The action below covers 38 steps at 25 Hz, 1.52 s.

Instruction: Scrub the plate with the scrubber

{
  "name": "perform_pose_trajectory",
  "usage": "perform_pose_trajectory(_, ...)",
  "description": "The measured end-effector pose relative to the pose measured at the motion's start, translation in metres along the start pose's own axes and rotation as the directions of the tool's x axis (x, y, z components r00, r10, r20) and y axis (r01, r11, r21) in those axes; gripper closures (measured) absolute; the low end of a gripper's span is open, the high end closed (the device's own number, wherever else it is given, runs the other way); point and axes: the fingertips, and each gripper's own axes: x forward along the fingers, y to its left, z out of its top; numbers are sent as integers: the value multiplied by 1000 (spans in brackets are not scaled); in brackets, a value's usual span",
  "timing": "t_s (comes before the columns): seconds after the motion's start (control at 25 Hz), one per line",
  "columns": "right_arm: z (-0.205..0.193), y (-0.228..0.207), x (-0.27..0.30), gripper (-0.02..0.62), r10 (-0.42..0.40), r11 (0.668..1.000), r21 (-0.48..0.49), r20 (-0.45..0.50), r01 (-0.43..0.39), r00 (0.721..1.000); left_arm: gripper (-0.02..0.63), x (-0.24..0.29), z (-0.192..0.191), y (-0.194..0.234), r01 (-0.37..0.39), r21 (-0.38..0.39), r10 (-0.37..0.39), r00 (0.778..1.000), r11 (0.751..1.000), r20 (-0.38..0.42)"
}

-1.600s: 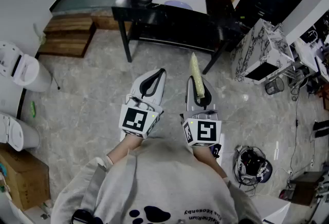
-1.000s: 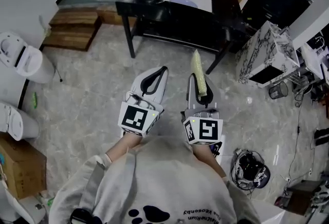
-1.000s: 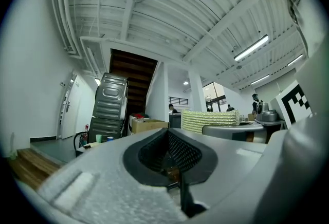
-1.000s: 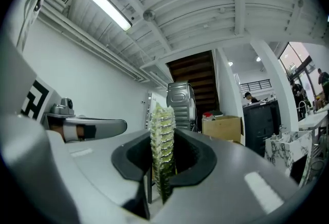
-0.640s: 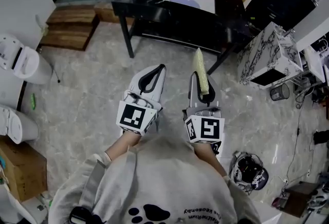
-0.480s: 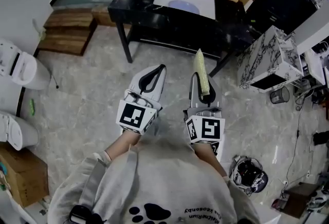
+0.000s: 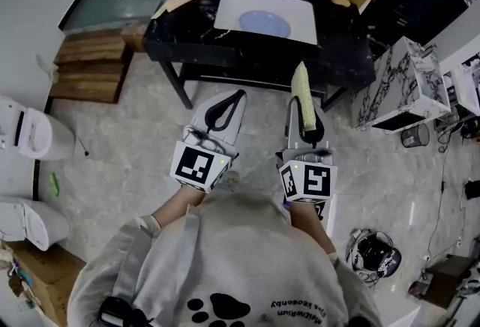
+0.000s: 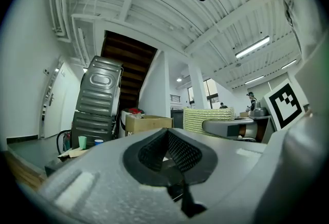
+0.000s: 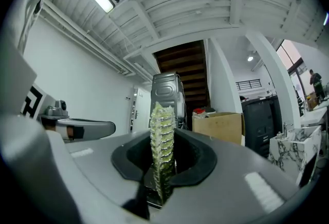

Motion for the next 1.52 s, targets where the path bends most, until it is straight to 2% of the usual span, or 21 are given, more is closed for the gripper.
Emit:
perform_pose_trajectory(0.24,-9,-5,33,529,-17,1000,-14,-25,17,1000,603,25,-17,28,18,-40,-18,1000,999,-4)
perform_pose_trajectory(0.56,-20,-7,49,529,-30,999,-11,-50,30,998,603,36,-29,45,17,-69,-18,1000,997,-12)
perform_pose_trajectory(0.92,-26,-7,87,529,11,1000,-24,-36,-12,999,603,58,-36,68,-6,-80,6,1000,997,3)
perform_pose_trajectory(1.24,-47,-48,157,529,30,1000,1,-61,-30,998,603,129,-51,102,-30,-89,29,999,996,-14)
perform_pose_trajectory(1.52,-57,-96,235,529,81,997,24,-59,-79,995,603,203,-64,133,-65,-86,61,997,994,-40)
